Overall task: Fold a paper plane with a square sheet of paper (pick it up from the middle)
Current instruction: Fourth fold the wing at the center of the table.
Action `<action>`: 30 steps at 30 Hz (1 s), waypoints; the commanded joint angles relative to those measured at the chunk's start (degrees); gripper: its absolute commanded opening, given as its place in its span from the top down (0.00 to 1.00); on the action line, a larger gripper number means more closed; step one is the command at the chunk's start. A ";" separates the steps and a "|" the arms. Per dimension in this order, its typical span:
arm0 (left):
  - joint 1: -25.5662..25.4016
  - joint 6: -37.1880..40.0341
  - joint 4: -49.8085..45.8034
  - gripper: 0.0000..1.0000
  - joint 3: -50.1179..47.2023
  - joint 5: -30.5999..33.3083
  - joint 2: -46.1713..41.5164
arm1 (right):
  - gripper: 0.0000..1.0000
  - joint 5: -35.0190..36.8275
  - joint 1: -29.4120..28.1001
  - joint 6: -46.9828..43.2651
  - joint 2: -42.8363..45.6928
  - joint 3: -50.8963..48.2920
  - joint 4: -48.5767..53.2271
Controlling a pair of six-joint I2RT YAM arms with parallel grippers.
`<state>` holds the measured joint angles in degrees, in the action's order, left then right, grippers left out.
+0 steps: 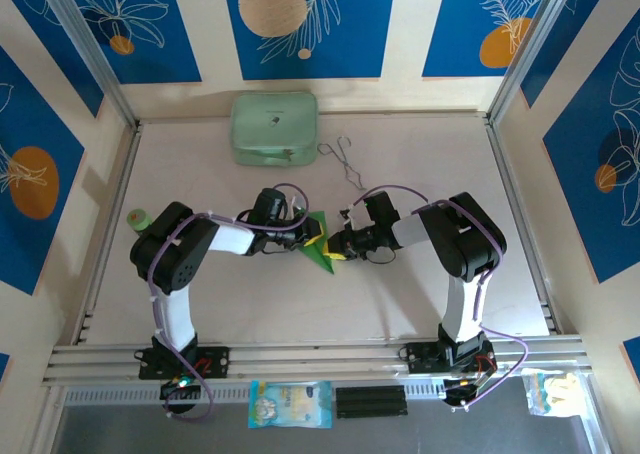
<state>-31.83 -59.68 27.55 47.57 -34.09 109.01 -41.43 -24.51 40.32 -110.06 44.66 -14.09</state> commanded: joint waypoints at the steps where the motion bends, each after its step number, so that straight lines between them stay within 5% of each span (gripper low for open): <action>1: 0.21 0.97 -1.70 0.81 1.64 0.00 0.89 | 0.87 3.49 0.98 -0.22 0.18 -0.22 5.91; 23: 0.24 0.96 -2.47 0.81 2.44 -0.20 1.12 | 0.81 3.41 1.02 0.82 5.94 -0.30 9.19; 30: 0.20 1.06 -2.81 0.81 2.51 -0.04 1.12 | 0.79 9.86 1.17 1.98 10.49 -2.18 9.94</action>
<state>-31.83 -59.66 25.87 48.71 -34.06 109.65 -35.00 -23.81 41.23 -102.76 43.83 -6.17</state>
